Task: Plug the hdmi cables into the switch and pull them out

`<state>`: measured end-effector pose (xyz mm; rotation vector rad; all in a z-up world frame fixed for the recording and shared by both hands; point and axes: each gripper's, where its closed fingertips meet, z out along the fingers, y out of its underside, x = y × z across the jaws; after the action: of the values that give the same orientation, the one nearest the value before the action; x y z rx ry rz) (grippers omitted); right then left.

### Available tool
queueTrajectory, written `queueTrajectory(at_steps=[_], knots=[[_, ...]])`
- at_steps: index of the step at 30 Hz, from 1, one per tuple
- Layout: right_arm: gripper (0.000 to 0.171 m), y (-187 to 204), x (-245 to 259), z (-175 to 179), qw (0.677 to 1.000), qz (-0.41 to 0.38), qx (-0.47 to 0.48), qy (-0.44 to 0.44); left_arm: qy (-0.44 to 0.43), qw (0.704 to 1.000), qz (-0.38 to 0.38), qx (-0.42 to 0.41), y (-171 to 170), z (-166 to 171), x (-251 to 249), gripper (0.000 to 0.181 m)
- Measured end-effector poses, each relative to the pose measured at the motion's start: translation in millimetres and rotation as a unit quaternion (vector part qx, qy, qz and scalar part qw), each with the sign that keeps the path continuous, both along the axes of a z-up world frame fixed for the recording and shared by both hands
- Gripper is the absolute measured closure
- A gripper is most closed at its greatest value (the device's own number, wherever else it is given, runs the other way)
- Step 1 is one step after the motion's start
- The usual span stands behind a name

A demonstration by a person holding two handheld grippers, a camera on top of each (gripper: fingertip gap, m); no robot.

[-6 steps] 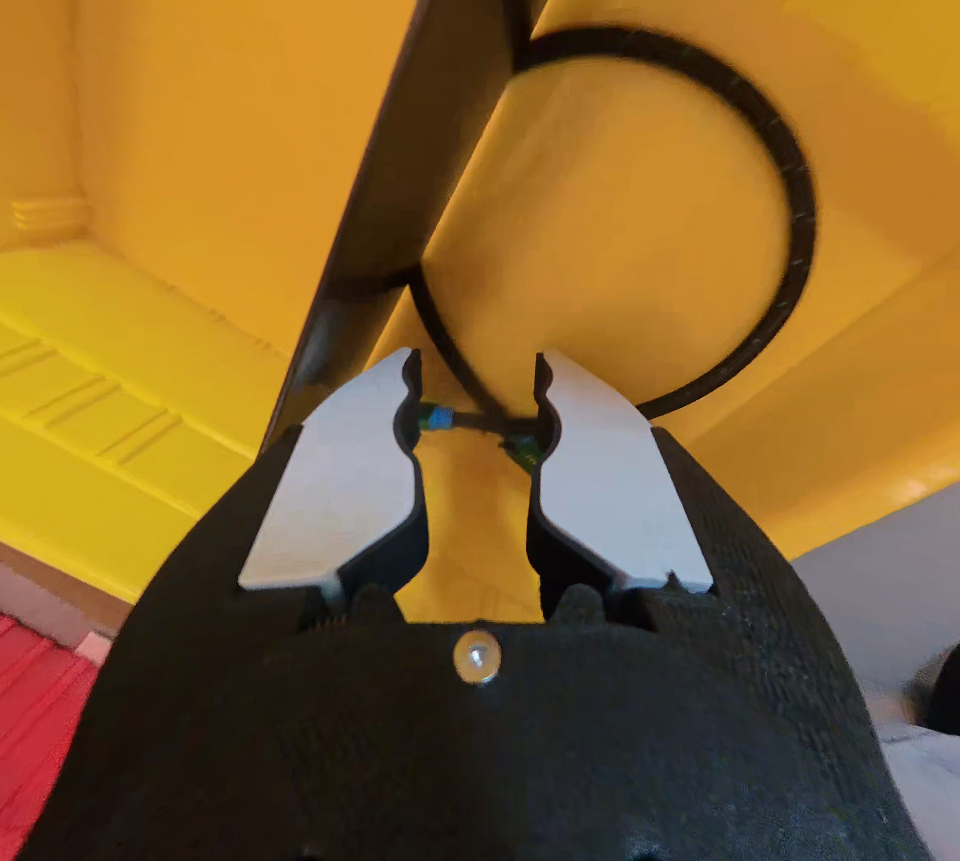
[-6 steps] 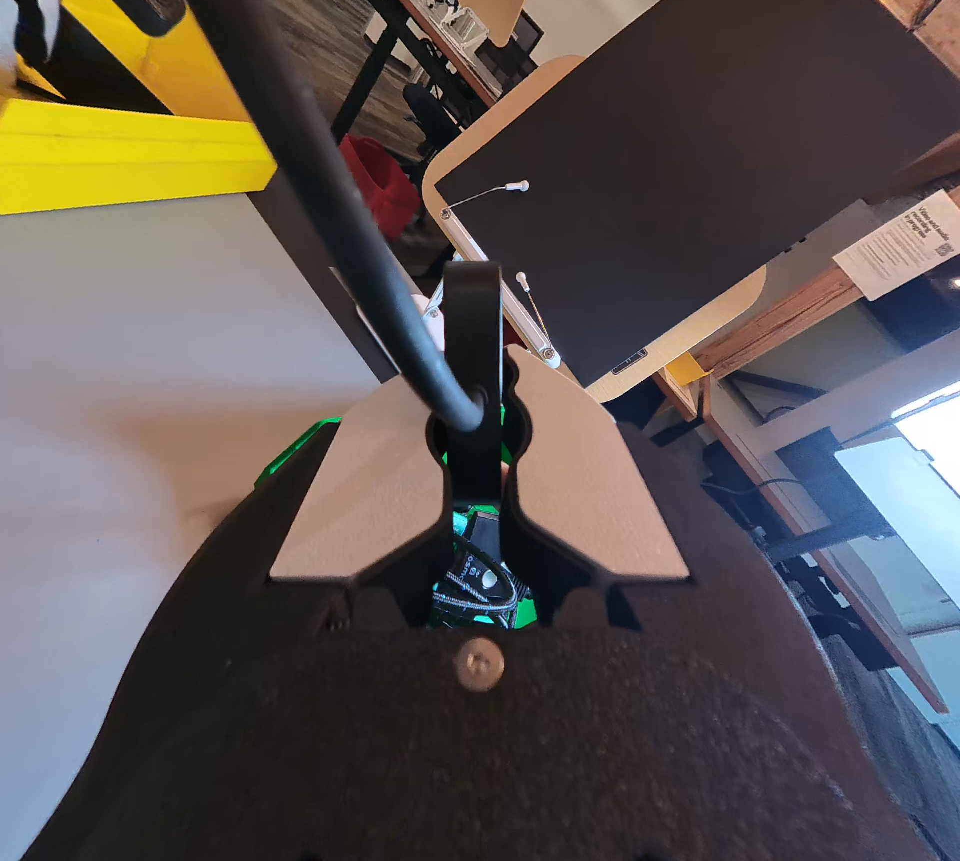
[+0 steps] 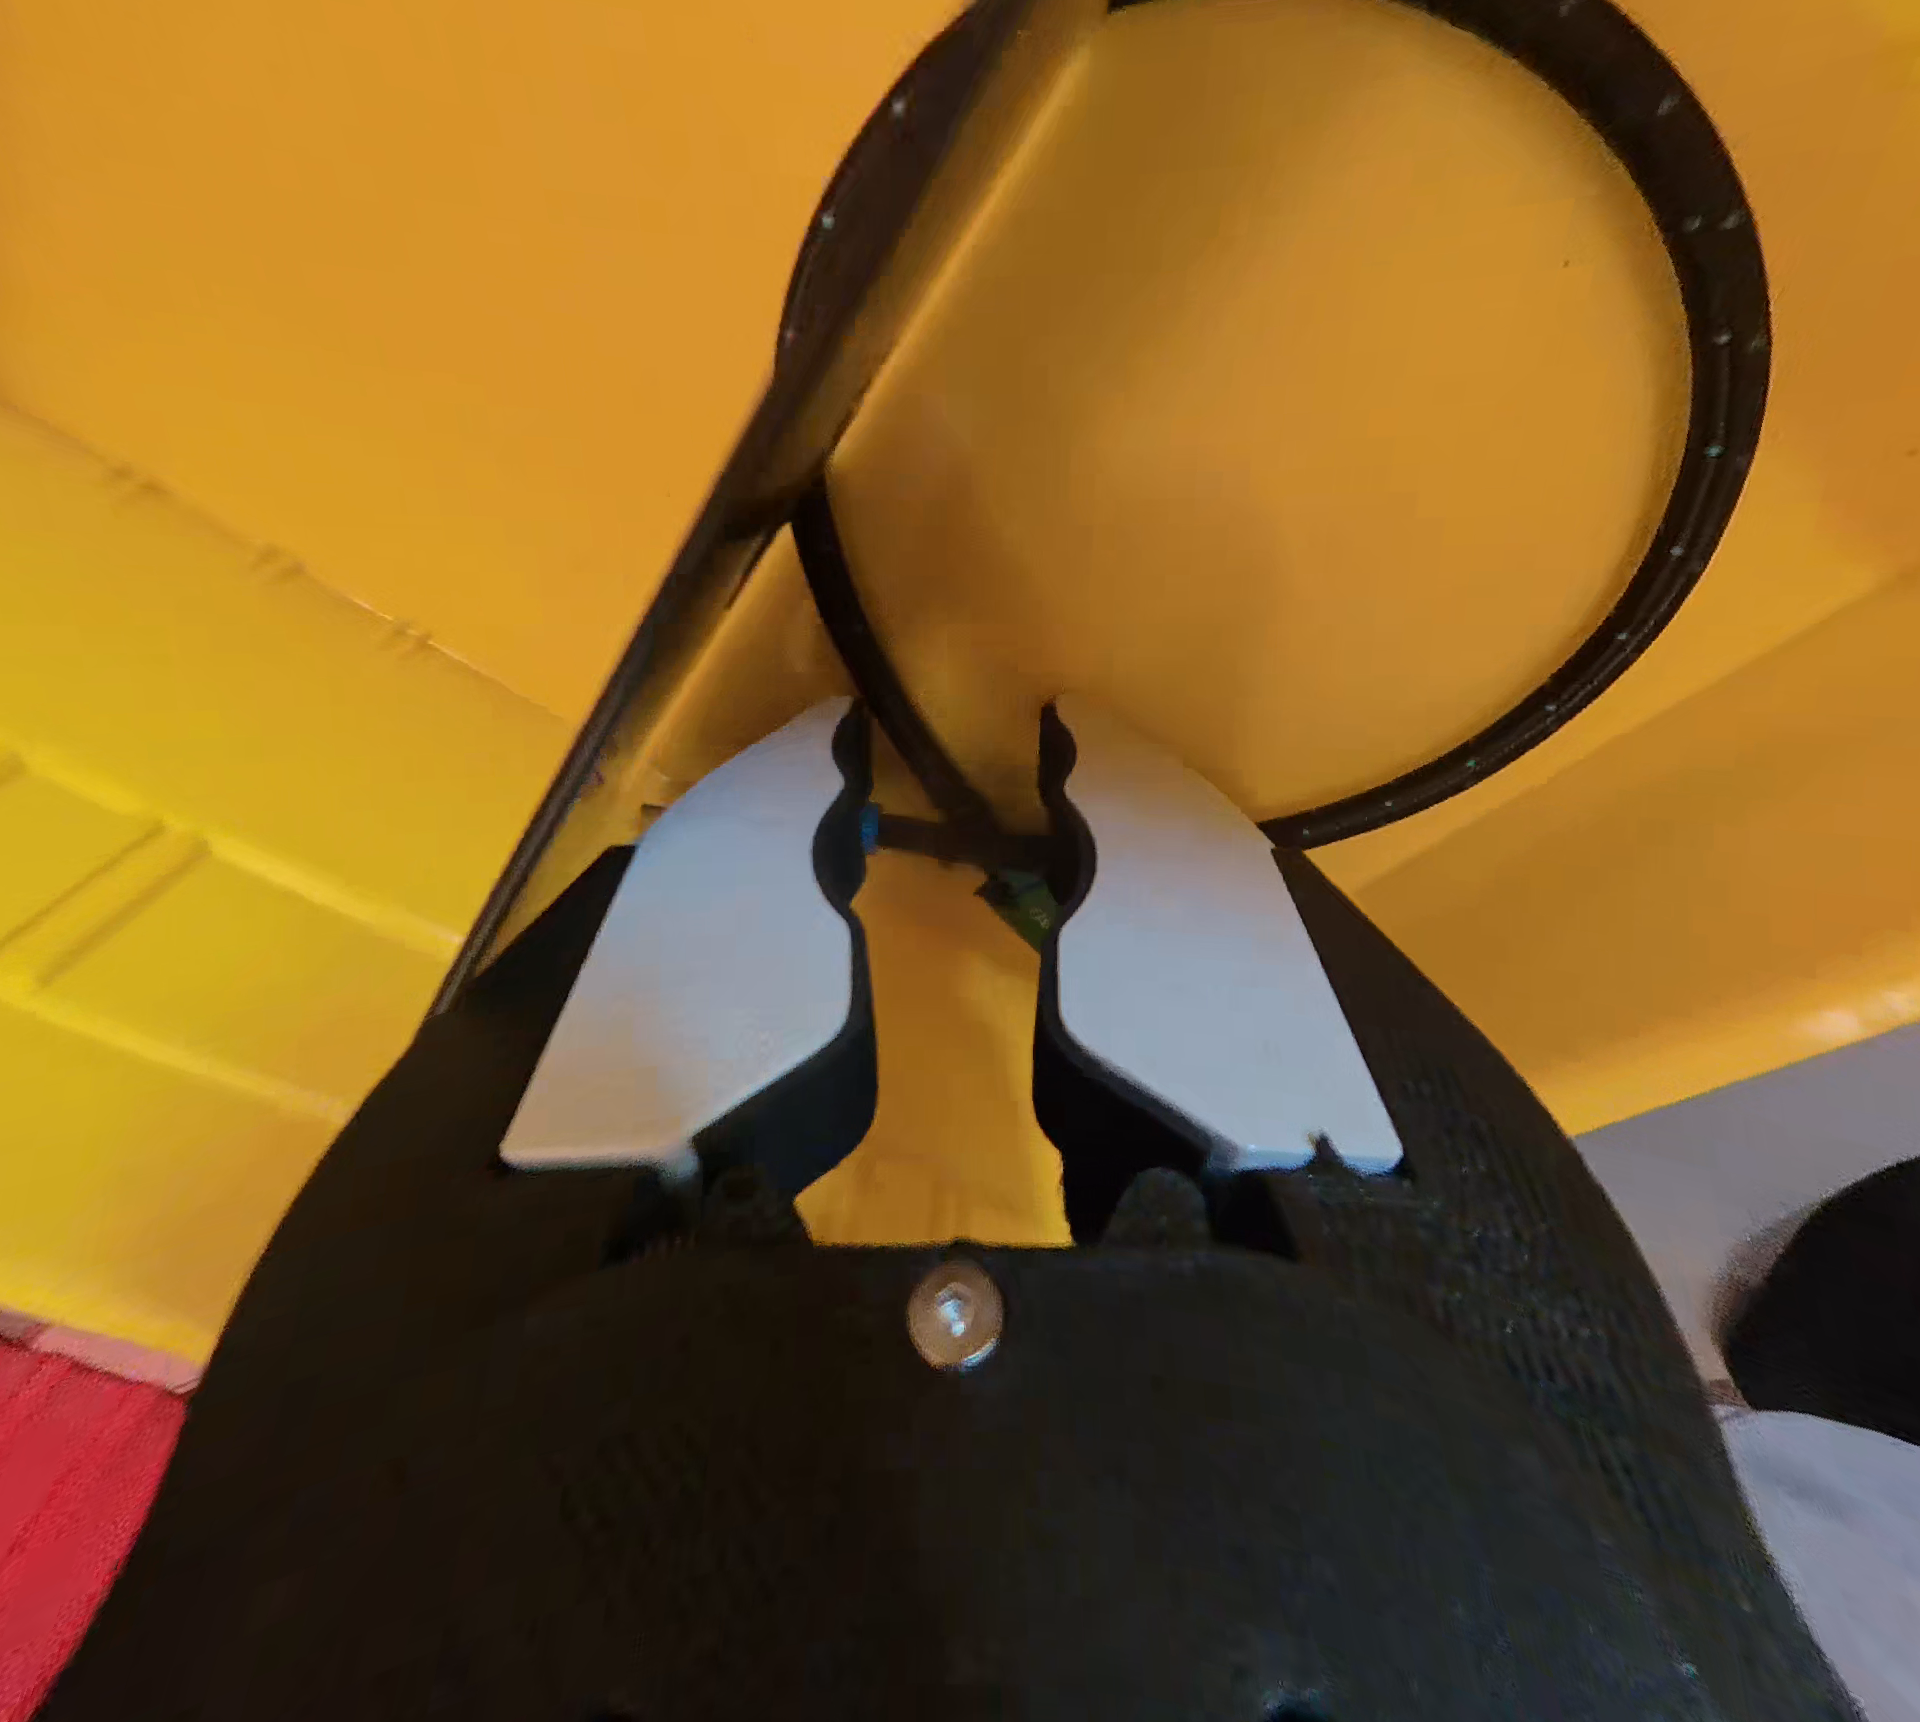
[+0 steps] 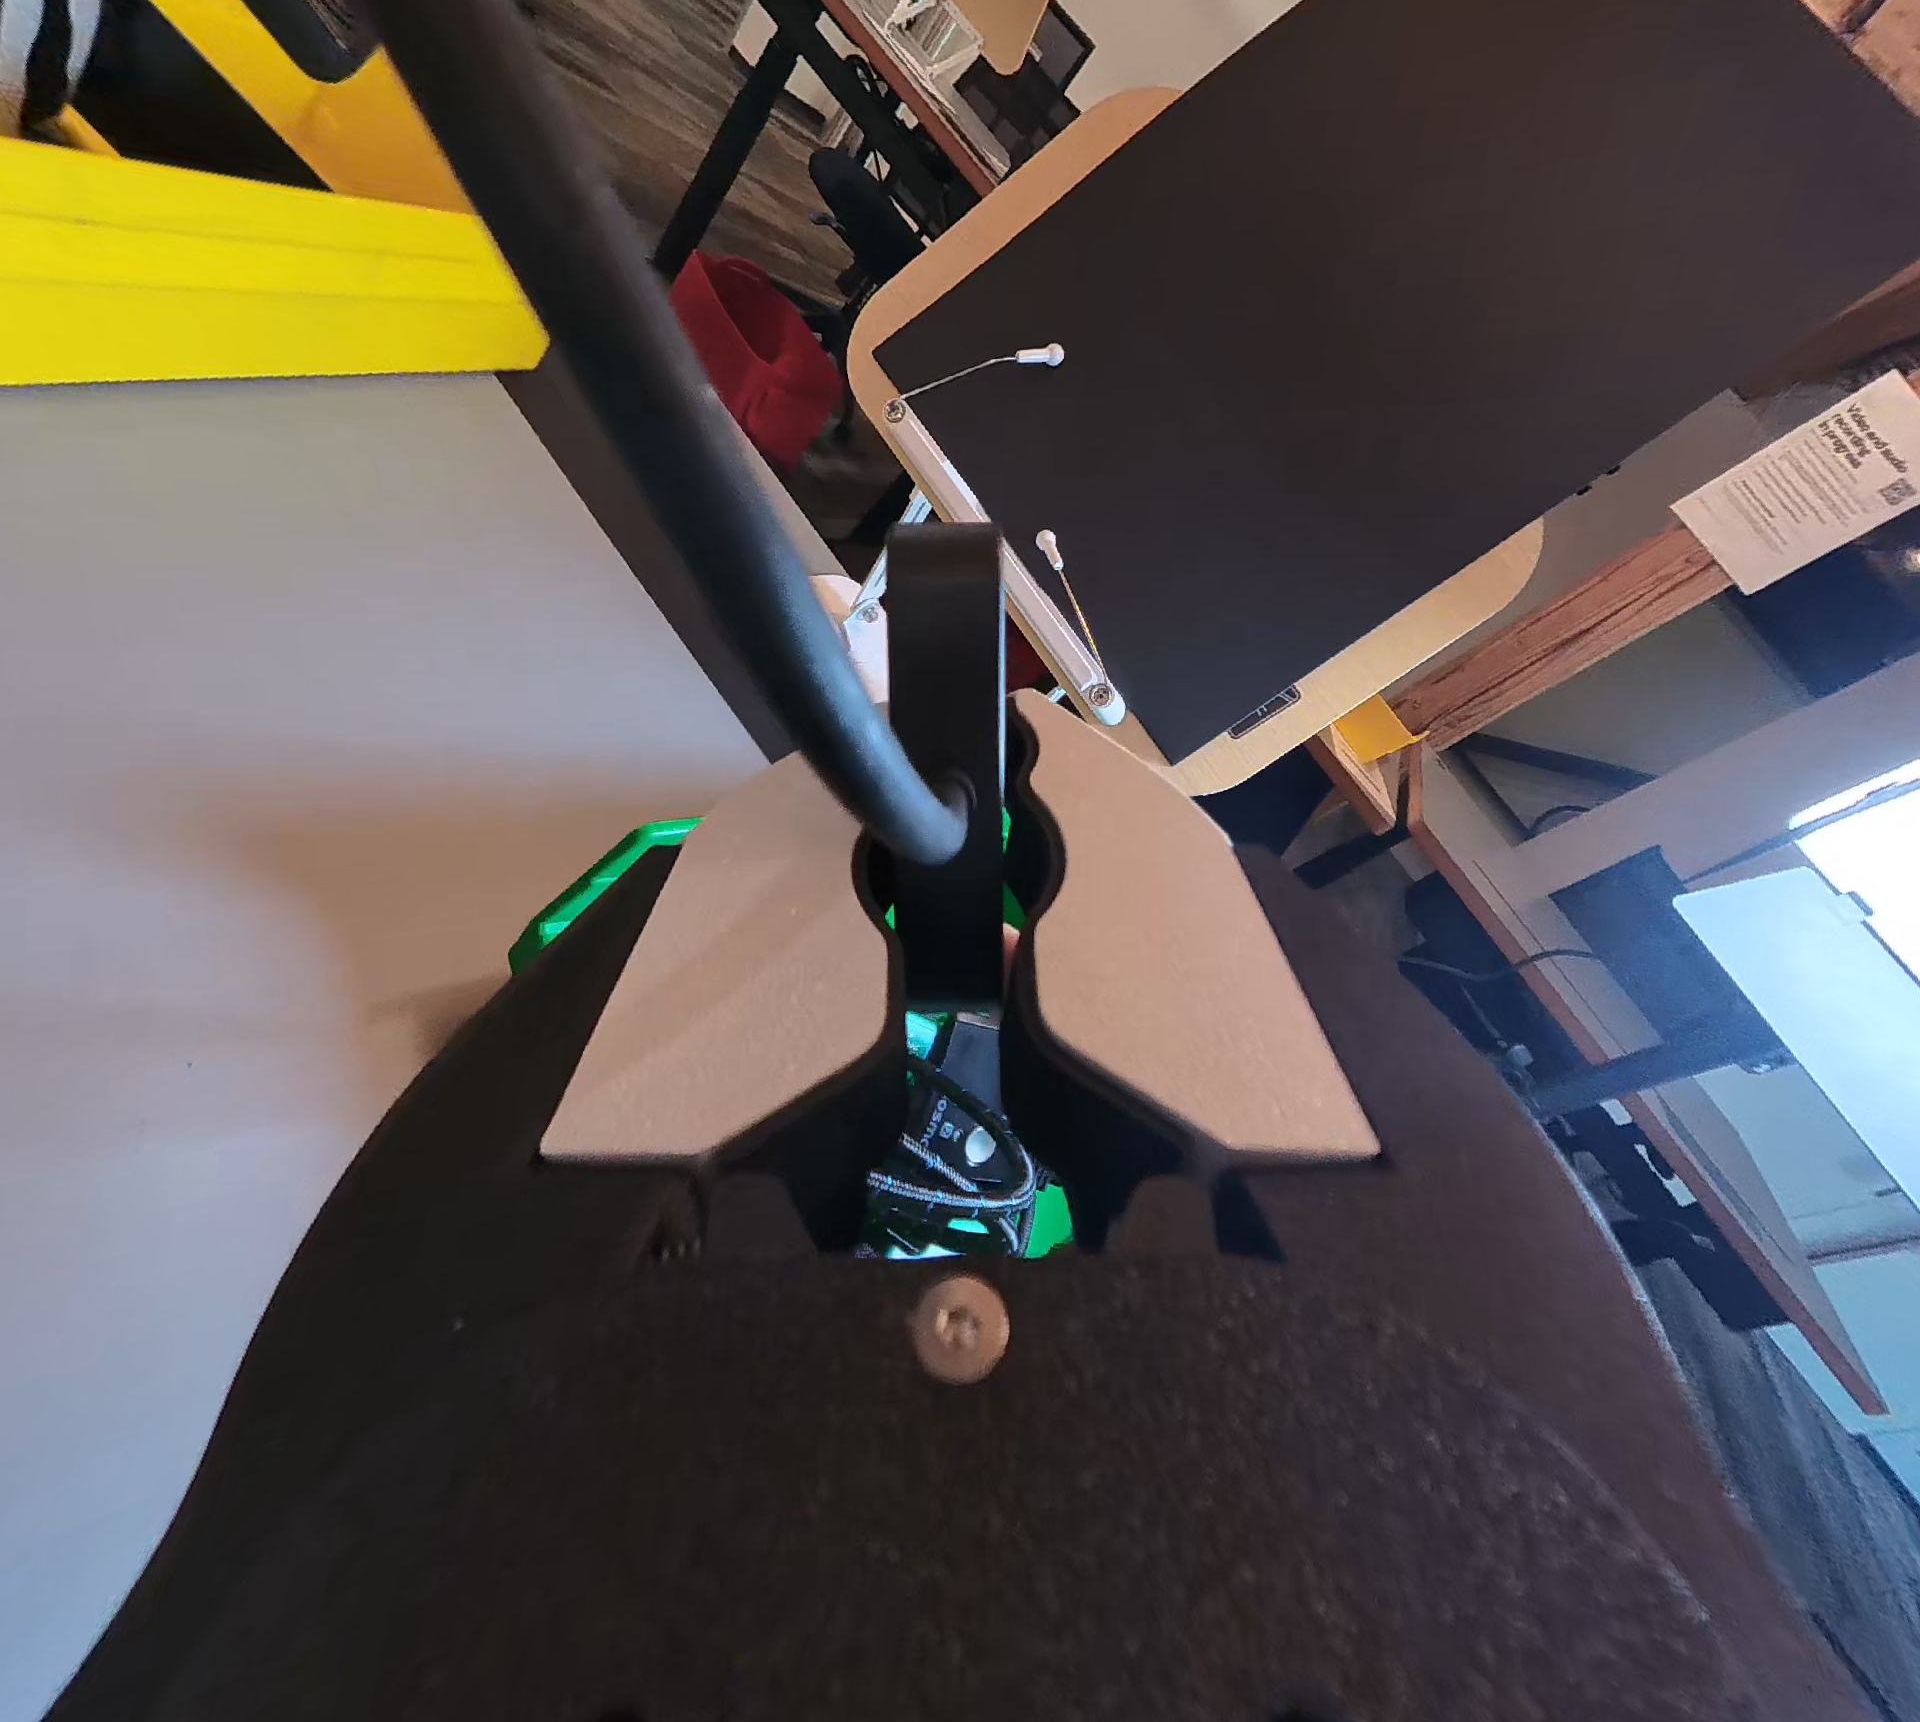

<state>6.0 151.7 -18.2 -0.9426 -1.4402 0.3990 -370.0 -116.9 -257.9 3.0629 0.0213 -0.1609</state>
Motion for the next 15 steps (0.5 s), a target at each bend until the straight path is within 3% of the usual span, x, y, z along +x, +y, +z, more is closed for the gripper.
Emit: queueTrajectory(at_steps=[6,10,15], knots=[[0.156,-1,-1,-3,1.000,0.003,-0.006,-0.002,-0.029,1.000,-0.004,0.005,-1,-2,3,0.171],[0.156,-3,-3,-4,1.000,0.004,-0.002,-0.005,-0.052,0.998,-0.035,0.007,-4,1,15,0.172],[0.156,0,-2,-5,1.000,0.003,-0.011,-0.003,-0.024,0.996,-0.056,0.066,5,41,16,0.172]])
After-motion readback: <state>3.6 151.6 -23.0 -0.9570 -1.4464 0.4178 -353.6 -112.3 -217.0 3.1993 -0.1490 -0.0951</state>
